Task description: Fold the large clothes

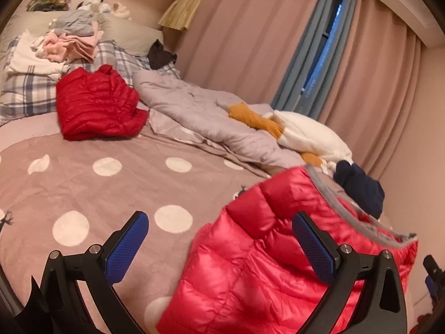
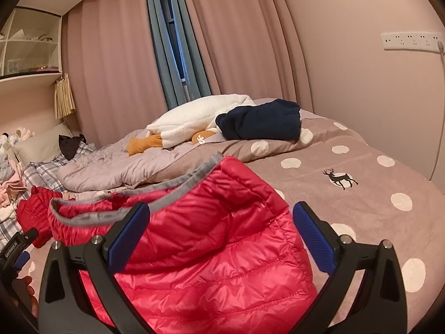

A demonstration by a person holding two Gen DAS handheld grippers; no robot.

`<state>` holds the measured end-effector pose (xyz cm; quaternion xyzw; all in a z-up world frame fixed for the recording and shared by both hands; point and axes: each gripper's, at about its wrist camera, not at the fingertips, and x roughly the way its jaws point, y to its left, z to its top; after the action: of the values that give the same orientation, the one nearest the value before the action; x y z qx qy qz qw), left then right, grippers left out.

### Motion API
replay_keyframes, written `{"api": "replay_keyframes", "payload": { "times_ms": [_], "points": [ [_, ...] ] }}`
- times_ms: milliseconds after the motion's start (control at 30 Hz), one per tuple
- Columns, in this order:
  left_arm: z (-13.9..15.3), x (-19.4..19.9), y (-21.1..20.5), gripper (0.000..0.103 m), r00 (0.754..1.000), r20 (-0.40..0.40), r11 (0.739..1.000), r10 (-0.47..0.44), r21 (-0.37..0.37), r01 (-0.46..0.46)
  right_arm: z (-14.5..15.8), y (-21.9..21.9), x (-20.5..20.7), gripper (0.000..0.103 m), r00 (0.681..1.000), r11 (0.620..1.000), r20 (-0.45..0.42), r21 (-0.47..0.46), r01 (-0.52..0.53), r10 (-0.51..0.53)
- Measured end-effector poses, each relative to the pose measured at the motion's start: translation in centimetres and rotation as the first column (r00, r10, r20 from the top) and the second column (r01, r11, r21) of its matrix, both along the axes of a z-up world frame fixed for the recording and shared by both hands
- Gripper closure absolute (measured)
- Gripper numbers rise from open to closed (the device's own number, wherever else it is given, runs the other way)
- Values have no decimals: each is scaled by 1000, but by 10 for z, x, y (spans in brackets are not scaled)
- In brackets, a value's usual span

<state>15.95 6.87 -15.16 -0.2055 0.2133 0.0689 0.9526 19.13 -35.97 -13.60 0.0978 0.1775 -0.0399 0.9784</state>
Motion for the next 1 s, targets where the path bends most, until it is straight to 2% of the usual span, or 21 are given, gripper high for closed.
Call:
{"api": "replay_keyframes", "payload": {
  "times_ms": [200,267,367,433,500,567,667,700,767,900,1000],
  "points": [
    [-11,17,-11,1,999,1,999,-43,-14,43,-6,0,7,0,1000,1000,-14,-14,-1,0],
    [-23,38,-19,1,997,-52,998,-63,14,64,-11,1,14,0,1000,1000,-24,-29,9,-10],
    [-45,67,-31,1,990,-133,994,-52,93,65,-27,-4,38,0,997,999,-72,-31,17,-20],
    [-59,79,-33,1,982,-178,993,-59,94,76,-42,-12,56,0,990,998,-135,-28,49,-52],
    [-69,86,-31,1,978,-193,994,-76,58,88,-58,-19,71,0,983,998,-174,-32,47,-52],
    [-82,93,-31,1,974,-209,995,-85,40,95,-79,-27,86,0,965,998,-258,-31,47,-54],
    [-94,97,-34,0,969,-233,995,-86,20,93,-119,-46,109,0,920,996,-391,89,24,13],
    [-95,96,-34,0,969,-233,996,-83,22,91,-130,-57,113,0,917,986,-398,163,40,28],
    [-95,94,-38,0,970,-232,996,-71,45,83,-137,-64,114,0,922,976,-386,211,58,28],
    [-99,95,-46,0,971,-236,993,-43,97,67,-139,-55,111,0,927,987,-374,147,65,-5],
    [-101,97,-44,0,970,-239,993,-43,93,67,-139,-53,111,0,929,989,-369,128,72,-20]
  ]
}}
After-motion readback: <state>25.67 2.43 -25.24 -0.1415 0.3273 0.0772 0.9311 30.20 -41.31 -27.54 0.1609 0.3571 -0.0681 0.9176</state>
